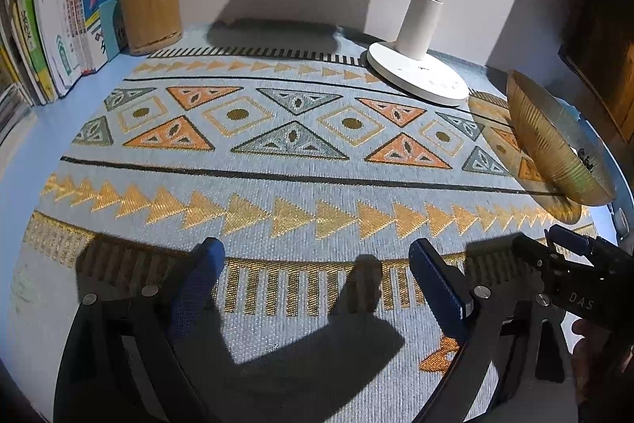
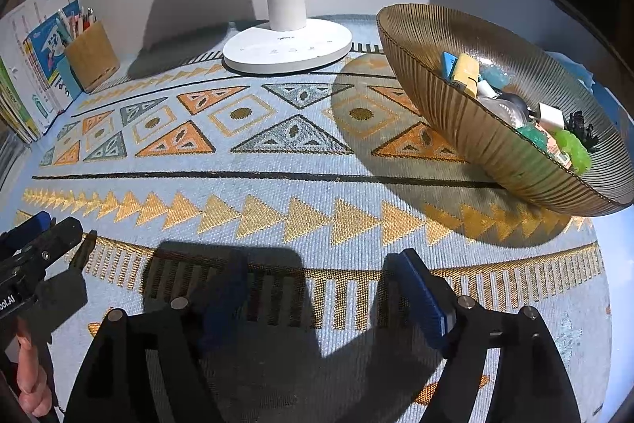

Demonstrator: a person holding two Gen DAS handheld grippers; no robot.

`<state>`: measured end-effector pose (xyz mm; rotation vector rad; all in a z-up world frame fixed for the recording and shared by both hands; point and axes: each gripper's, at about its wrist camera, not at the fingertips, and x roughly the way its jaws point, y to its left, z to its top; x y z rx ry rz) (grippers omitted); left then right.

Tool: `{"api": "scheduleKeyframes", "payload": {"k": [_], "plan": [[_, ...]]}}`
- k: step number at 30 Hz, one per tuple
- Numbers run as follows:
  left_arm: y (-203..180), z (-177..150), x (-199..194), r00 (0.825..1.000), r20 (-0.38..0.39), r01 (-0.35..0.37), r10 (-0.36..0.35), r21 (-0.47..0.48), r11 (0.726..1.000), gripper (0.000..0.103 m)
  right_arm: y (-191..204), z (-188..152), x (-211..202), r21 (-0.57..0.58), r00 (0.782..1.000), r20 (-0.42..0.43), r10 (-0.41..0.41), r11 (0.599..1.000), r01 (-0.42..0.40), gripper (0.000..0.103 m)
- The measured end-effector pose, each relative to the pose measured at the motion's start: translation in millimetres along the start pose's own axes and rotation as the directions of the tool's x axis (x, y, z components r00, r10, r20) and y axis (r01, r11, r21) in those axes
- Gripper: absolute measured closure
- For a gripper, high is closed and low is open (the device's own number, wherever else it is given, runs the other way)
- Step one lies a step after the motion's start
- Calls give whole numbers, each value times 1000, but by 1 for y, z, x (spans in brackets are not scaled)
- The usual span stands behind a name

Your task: Organize rigid objects

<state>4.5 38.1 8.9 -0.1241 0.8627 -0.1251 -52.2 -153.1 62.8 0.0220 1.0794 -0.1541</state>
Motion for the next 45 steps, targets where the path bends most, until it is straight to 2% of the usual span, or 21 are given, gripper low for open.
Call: {"api": "scheduleKeyframes", "payload": {"k": [11,14,18,25,29,34,36,45], "plan": [[4,1,6,999,-32,-16,16,-25,1000,9,4,0,0,2,1000,-1,-7,1000,7,23],[-1,0,8,998,-39,-41,41,-3,999,9,4,0,0,2,1000,-1,-7,1000,7,23],[-4,0,11,998,-56,-34,35,22,999,1,6,0,1,-5,1000,-5,-8,1000,8,20],[-8,0,13,996,-62,-60,62,42,997,1,7,1,2,-4,1000,-5,-6,1000,6,19],[-17,-2,18,989,-72,-121,128,92,988,0,7,1,2,-3,1000,-6,-7,1000,7,18],[-19,1,21,985,-64,-155,159,61,986,0,3,2,5,1,1000,-19,-1,1000,1,11],[-19,0,20,986,-58,-151,155,60,987,0,4,2,6,-10,999,-32,3,1000,-3,1],[-19,0,20,987,-57,-150,153,57,987,0,3,2,8,-18,999,-37,3,1000,-3,0]]}}
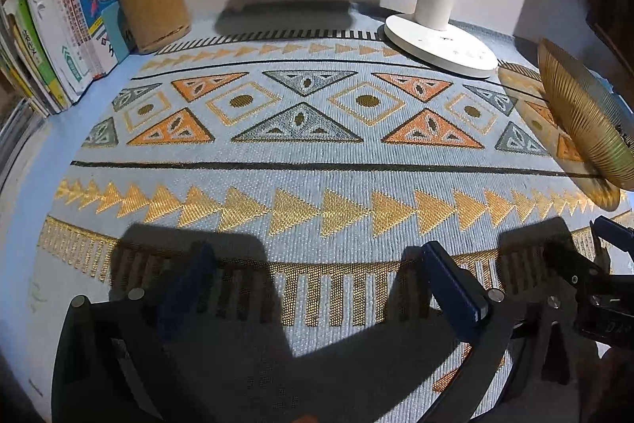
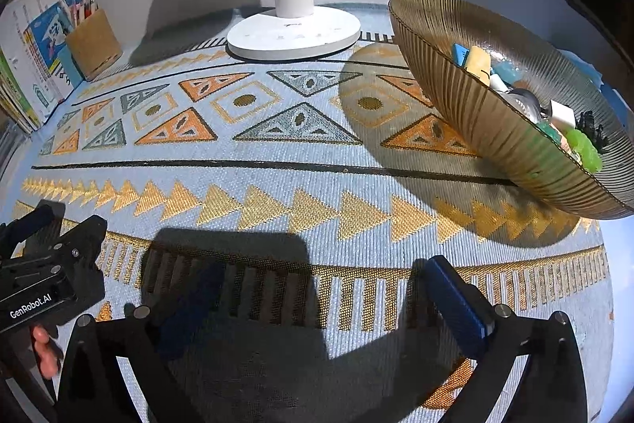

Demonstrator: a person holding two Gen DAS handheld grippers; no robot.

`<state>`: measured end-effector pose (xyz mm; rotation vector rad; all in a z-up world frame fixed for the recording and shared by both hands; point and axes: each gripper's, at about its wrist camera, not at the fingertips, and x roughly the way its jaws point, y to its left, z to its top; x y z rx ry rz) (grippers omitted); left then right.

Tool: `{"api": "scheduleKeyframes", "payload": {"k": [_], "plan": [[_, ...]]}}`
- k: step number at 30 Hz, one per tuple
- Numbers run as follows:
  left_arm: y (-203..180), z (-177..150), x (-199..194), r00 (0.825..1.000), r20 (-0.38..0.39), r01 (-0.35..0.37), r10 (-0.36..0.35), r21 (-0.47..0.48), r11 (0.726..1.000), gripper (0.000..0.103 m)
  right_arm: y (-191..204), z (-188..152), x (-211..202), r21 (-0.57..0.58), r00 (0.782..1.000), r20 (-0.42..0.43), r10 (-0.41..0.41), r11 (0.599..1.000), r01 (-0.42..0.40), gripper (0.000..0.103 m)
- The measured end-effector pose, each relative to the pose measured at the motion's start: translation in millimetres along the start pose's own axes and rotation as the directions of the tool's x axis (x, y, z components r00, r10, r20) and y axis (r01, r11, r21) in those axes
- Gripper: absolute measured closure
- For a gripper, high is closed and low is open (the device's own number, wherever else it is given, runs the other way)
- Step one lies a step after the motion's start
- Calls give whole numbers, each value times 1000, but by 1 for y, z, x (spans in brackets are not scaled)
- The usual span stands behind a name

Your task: Organize rigid objects

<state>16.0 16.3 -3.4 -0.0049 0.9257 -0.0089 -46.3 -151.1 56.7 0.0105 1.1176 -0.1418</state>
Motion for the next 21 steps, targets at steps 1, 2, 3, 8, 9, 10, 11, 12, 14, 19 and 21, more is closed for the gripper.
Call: {"api": "scheduleKeyframes", "payload": {"k": [1,2,3,8,9,10,11,12,14,19,21], "plan": [[0,0,0,1000,0,0,0,0,1000,0,0,0,0,2,1000,0,-3,1000,3,0],[0,0,0,1000,0,0,0,0,1000,0,0,0,1,2,1000,0,-3,1000,3,0],[0,0,0,1000,0,0,0,0,1000,0,0,0,0,4,1000,1,-3,1000,3,0],[0,0,0,1000,0,-1,1,0,1000,0,0,0,1,5,1000,3,-4,1000,4,0],[0,0,1,1000,0,-1,1,0,1000,0,-1,1,1,4,1000,3,-4,1000,4,0],[1,0,1,1000,0,-1,1,0,1000,0,-1,1,2,5,1000,4,-5,1000,5,0],[0,0,0,1000,0,-1,1,0,1000,0,-1,1,2,5,1000,5,-5,1000,5,0],[0,0,1,1000,0,-1,1,0,1000,0,-2,1,2,3,1000,5,-3,1000,3,0],[0,0,1,1000,1,-2,2,0,1000,0,-1,1,2,4,1000,5,-4,1000,4,0],[-2,0,-2,1000,6,19,-19,17,1000,1,2,-1,-10,1,998,57,-2,1000,2,0],[-5,-2,-15,995,85,43,-44,12,999,1,3,-3,-23,2,992,128,-16,1000,16,0]]}}
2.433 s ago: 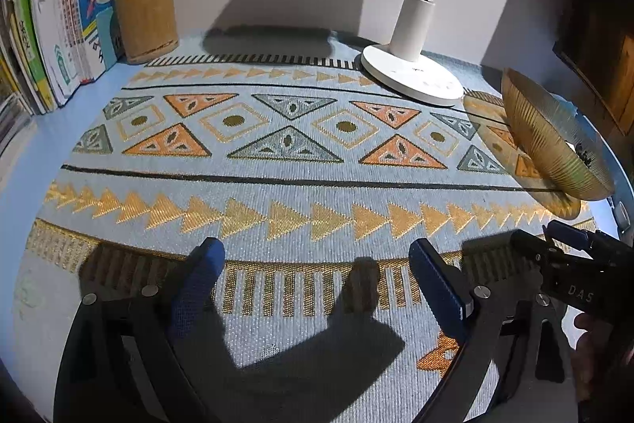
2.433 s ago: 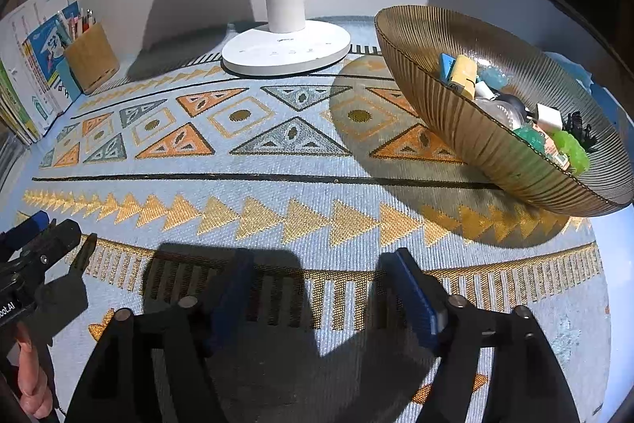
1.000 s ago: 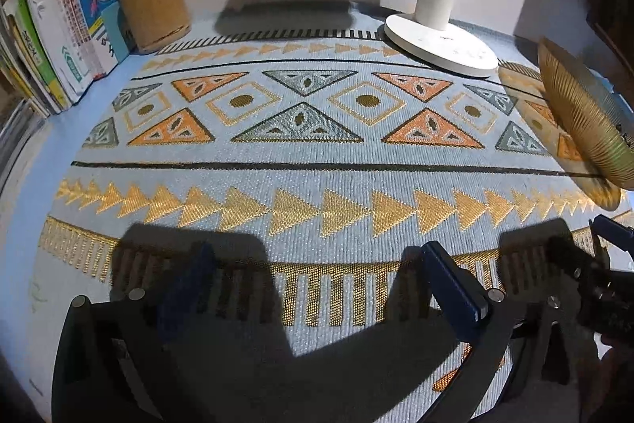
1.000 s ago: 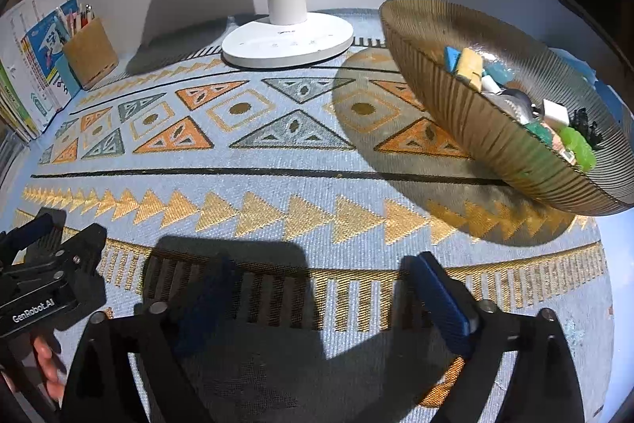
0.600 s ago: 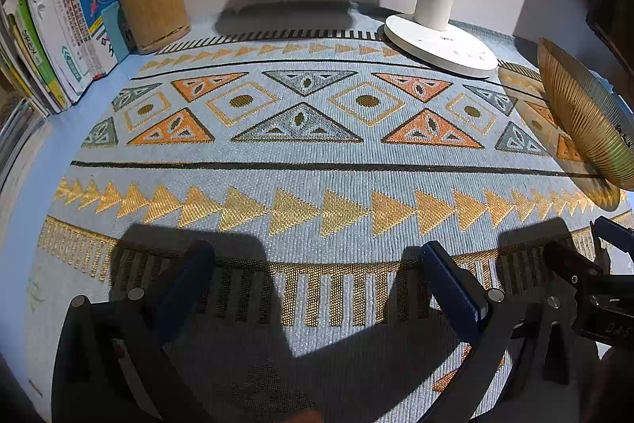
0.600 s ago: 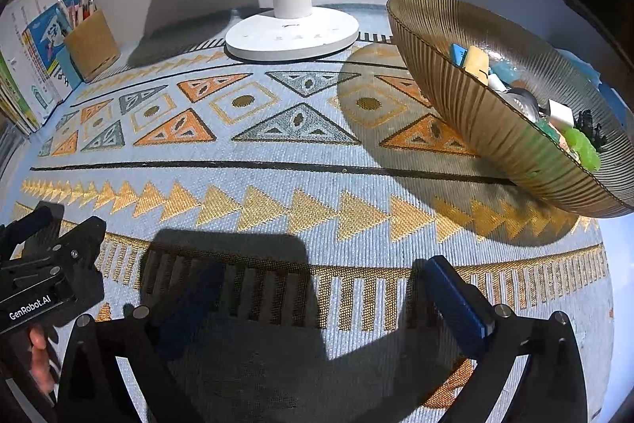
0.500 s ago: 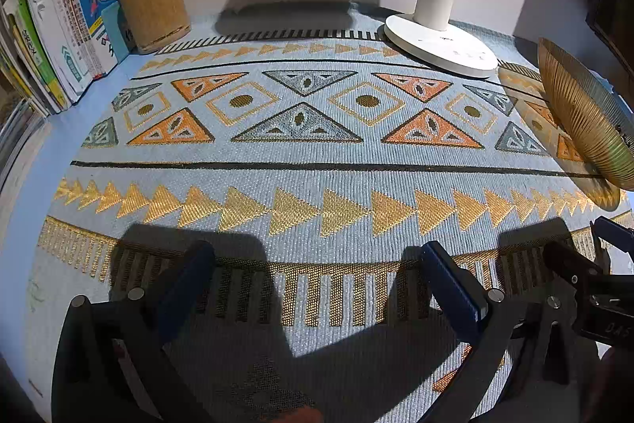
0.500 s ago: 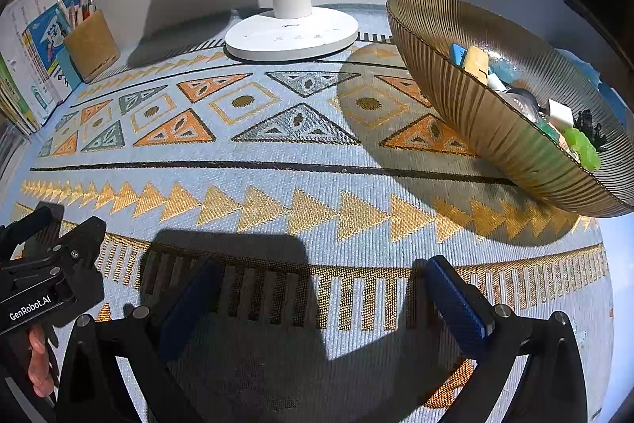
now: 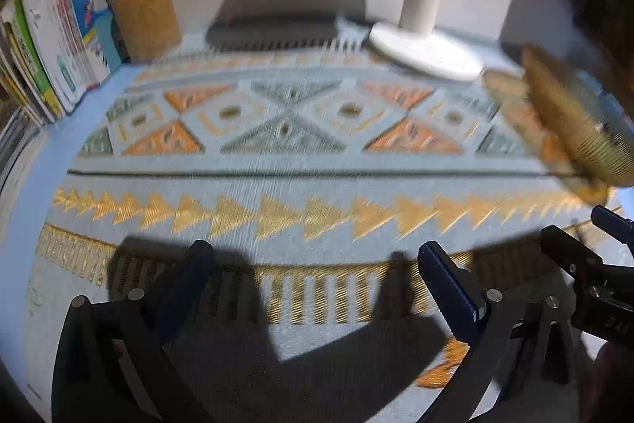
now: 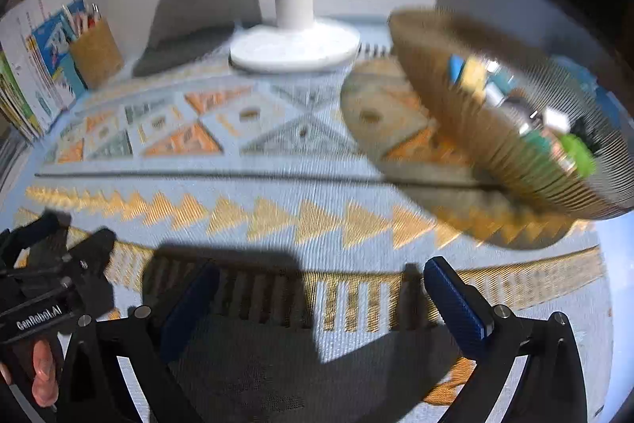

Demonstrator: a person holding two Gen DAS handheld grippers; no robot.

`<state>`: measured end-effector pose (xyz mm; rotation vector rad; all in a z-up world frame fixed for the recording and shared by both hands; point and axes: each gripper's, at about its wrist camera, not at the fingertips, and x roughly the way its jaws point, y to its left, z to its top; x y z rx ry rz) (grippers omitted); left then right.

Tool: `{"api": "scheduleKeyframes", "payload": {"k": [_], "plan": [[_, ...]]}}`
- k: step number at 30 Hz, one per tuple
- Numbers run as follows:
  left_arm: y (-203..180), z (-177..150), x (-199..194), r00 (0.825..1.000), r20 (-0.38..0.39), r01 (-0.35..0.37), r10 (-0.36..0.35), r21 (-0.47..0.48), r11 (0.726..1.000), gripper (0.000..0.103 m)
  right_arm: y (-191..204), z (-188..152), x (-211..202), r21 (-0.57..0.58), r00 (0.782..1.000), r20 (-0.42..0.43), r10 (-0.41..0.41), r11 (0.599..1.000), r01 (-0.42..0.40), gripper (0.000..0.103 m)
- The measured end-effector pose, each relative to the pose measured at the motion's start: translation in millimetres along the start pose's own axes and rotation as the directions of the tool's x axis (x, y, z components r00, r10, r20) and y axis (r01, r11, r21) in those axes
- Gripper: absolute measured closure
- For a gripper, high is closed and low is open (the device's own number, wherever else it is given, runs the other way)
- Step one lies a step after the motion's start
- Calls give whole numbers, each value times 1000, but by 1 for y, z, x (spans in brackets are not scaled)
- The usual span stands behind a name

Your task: Organize rigid objects

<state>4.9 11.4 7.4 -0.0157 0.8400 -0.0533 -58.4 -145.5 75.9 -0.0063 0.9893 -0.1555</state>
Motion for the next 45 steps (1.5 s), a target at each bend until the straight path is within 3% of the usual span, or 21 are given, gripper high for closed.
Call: {"api": "scheduleKeyframes", "payload": {"k": [3,12,24,28,31,37,45], "plan": [[-6,-2,-15,997,79,5,-5,3,1000,1,0,-2,-12,7,998,57,13,1000,-13,0],[-4,-2,-22,994,111,15,-14,-13,1000,1,1,-5,-11,15,998,47,29,999,-29,0],[-10,-2,-8,999,42,-8,8,8,1000,1,-5,-2,-4,35,999,17,30,999,-31,0],[-9,-1,4,998,-27,-65,65,-3,998,1,-4,-1,3,29,1000,-19,20,999,-20,0],[-9,-2,12,995,-71,-66,66,4,998,0,-3,-1,9,22,999,-48,19,1000,-18,0],[-5,-3,13,996,-78,-46,45,-12,999,0,0,-2,22,11,992,-115,44,999,-43,0],[-6,-3,14,996,-79,-46,45,-12,999,0,4,-2,23,-12,993,-117,16,1000,-18,0]]}}
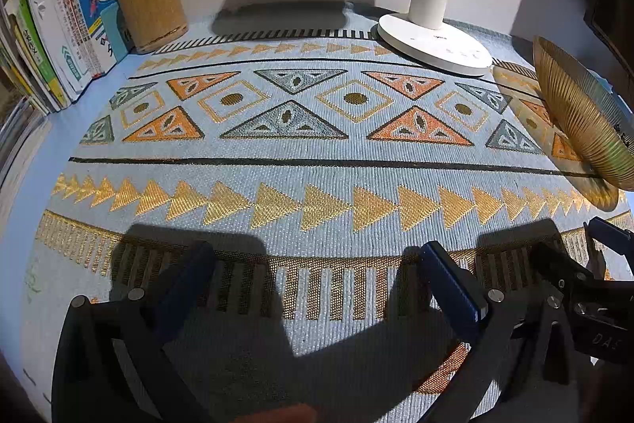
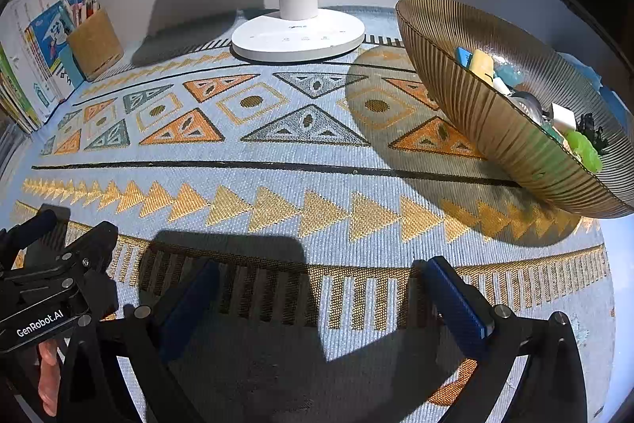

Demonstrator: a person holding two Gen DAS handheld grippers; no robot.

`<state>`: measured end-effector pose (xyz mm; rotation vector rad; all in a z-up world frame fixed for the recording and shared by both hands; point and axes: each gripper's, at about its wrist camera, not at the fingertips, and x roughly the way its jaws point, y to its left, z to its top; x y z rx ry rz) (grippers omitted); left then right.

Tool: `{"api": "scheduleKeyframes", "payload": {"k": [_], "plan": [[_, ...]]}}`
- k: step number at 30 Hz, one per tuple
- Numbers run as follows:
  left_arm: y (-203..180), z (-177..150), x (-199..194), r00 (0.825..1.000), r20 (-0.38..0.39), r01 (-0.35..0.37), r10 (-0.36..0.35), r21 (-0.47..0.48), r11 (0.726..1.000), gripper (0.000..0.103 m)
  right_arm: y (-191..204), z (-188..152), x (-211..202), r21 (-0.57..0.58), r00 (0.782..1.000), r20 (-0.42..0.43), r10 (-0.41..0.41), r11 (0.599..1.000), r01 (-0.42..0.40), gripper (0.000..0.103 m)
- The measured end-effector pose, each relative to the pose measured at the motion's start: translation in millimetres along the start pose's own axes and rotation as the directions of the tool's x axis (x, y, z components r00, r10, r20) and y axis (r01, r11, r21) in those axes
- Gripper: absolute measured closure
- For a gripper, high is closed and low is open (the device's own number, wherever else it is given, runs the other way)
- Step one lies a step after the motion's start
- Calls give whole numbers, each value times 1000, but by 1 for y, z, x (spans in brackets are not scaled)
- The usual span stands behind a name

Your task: Organize rigid objects

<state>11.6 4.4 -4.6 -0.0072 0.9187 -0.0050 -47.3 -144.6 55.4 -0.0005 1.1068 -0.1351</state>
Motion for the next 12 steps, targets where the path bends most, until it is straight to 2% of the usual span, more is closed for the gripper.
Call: {"api": "scheduleKeyframes", "payload": {"k": [12], "plan": [[-2,1,1,1000,-1,-1,1,0,1000,0,-1,0,0,-2,1000,1,0,1000,0,0]]}}
